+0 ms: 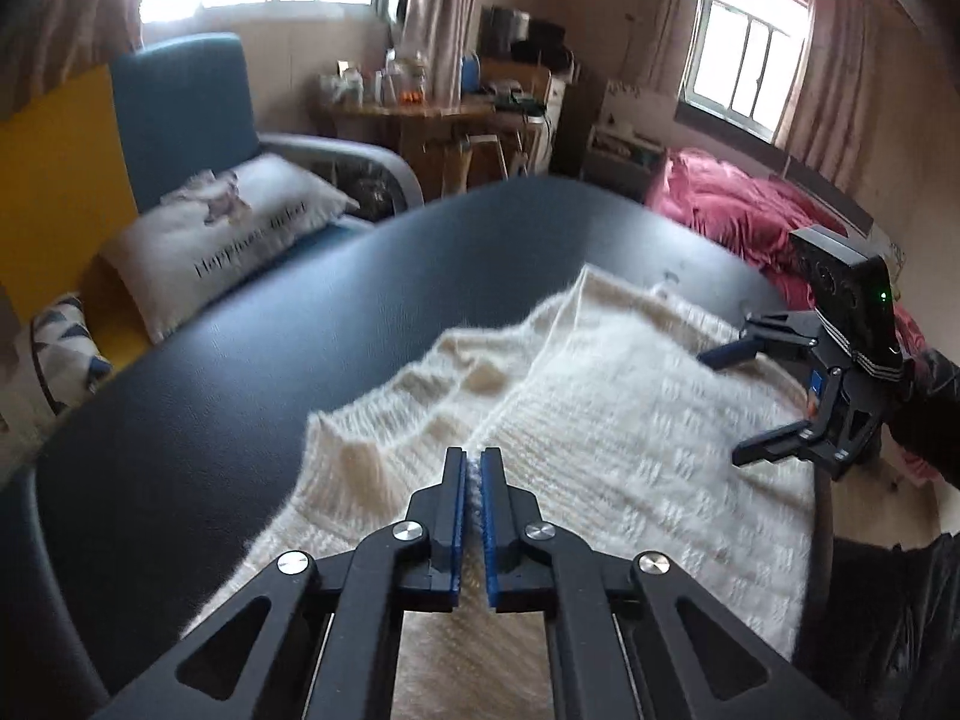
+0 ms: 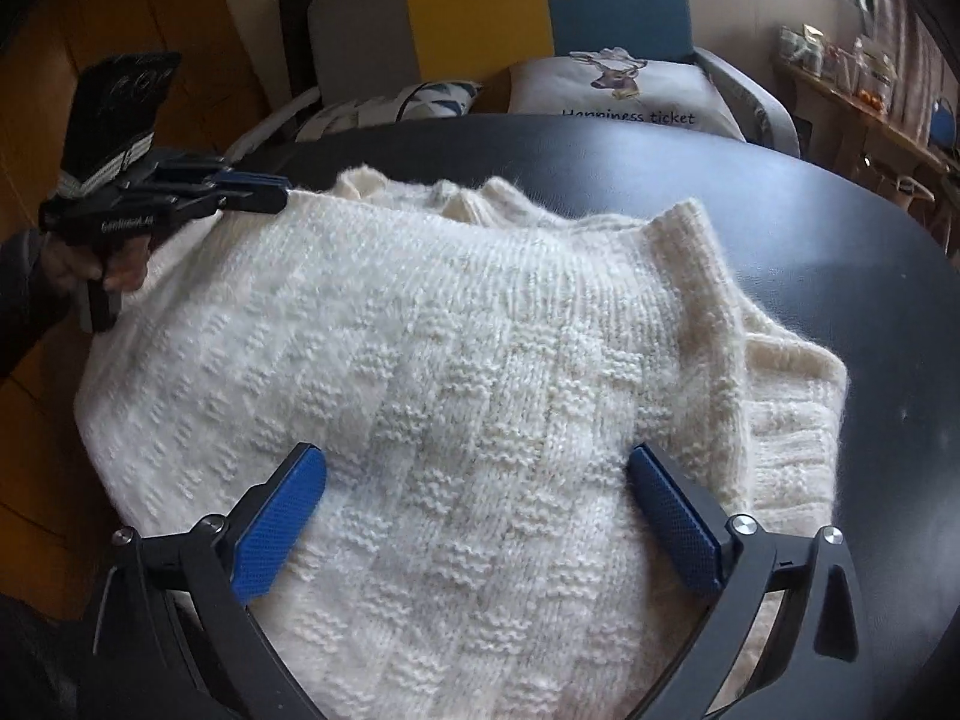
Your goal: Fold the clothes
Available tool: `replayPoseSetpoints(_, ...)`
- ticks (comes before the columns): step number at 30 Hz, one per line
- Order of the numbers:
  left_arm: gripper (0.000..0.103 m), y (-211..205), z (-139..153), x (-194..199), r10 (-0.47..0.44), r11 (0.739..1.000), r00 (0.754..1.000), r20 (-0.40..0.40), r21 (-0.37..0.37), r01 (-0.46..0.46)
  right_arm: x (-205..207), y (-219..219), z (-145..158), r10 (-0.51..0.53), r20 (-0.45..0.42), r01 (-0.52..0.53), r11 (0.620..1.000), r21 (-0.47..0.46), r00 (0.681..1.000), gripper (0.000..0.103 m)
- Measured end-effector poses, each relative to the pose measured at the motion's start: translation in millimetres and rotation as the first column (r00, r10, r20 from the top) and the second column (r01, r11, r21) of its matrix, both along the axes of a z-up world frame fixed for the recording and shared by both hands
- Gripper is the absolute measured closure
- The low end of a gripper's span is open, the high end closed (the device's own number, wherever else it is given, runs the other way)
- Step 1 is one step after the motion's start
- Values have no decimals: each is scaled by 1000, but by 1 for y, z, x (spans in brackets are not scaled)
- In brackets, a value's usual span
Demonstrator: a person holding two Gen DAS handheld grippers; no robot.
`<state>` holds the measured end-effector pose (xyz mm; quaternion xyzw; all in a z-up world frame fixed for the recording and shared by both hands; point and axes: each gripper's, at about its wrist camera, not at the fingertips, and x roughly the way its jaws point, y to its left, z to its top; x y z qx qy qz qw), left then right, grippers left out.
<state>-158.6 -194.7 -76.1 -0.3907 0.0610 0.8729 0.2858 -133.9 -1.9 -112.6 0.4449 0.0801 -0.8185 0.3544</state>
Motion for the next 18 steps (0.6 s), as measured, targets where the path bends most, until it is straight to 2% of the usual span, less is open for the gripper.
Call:
replayPoseSetpoints(1, 100, 1, 2, -1, 8, 1000, 1000, -12, 0, -8, -1, 0, 3, -7, -13, 7, 1000, 7, 1000, 22)
replayPoseSetpoints(2, 100, 0, 2, -4, 25, 1000, 1000, -12, -11, -26, -1, -1, 6, -14, -27, 15, 1000, 15, 1000, 24)
replayPoseSetpoints(6, 100, 1, -16, -17, 99, 992, 995, 18, -82, -97, -4, -4, 14, -39, -75, 43, 998, 50, 996, 27)
replayPoseSetpoints(8, 99, 2, -27, -23, 137, 984, 990, 36, -122, -132, -7, -12, 2, -34, -69, 40, 994, 97, 997, 27)
replayPoseSetpoints(11, 102, 4, -43, -31, 195, 966, 979, 59, -182, -181, -7, -15, -2, -38, -78, 46, 993, 110, 996, 27)
replayPoseSetpoints(13, 100, -4, -29, -29, 220, 967, 975, 29, -140, -214, -8, -12, 6, -52, -74, 58, 995, 82, 996, 27)
replayPoseSetpoints(15, 100, -14, -16, -21, 250, 963, 968, 2, -103, -248, -7, -7, 19, -63, -70, 64, 998, 13, 996, 27)
replayPoseSetpoints(18, 99, -28, 2, 0, 263, 964, 964, -29, -35, -264, -3, -15, 39, -33, -120, 29, 999, -38, 992, 27)
